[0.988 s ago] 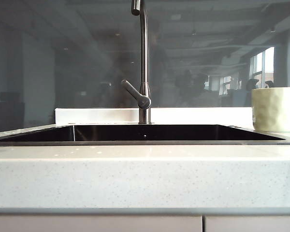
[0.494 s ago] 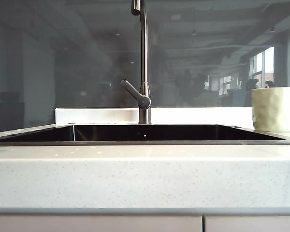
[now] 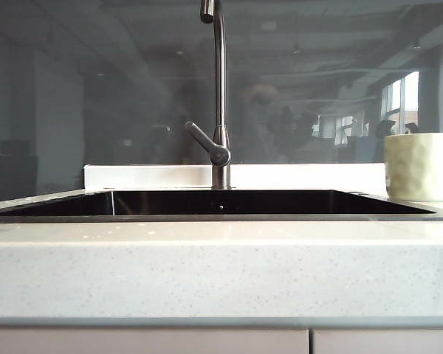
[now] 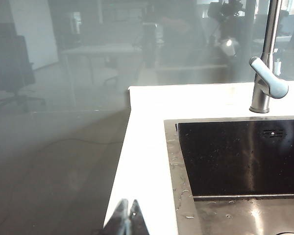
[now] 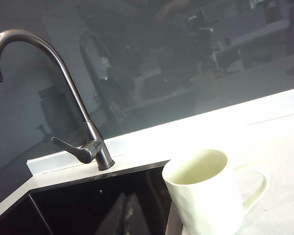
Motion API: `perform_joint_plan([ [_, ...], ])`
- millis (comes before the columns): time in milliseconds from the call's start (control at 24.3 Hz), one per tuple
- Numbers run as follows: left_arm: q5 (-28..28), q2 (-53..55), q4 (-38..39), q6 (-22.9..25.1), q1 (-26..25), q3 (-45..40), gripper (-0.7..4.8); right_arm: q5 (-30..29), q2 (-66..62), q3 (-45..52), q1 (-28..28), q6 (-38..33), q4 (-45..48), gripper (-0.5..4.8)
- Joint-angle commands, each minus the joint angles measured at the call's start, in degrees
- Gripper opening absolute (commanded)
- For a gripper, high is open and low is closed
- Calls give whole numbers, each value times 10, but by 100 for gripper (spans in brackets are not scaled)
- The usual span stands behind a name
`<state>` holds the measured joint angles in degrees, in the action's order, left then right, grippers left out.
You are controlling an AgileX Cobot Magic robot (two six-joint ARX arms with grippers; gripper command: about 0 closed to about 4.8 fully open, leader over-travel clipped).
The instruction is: Pick up the mug next to the sink, go to the faucet to get some water, pour the water into the sink, and finally put the mug back to its place.
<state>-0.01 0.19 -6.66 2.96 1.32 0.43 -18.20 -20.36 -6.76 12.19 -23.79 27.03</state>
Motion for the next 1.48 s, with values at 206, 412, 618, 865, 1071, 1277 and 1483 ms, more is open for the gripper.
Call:
perform_joint_plan([
  [206,2,0,-7,0,2,2,-4,0,-1,-3,0,-2,10,-5],
  [412,2,0,-7,0,2,2,-4,1,31,-2,0,-2,-18,-5],
  [618,2,0,-7,0,2,2,-4,5,103,4,-1,42,-67,-5],
  [865,2,0,-7,0,2,2,-4,34,180,67,-1,78,-98,-5],
  [1071,2,0,-6,0,2,2,-4,38,205,67,-6,123,-177,-5],
  [1277,2,0,-5,0,2,2,-4,158,205,67,-95,179,-182,-5],
  [1483,2,0,-5,0,2,2,-4,178,205,67,-143,198,-181,-5],
])
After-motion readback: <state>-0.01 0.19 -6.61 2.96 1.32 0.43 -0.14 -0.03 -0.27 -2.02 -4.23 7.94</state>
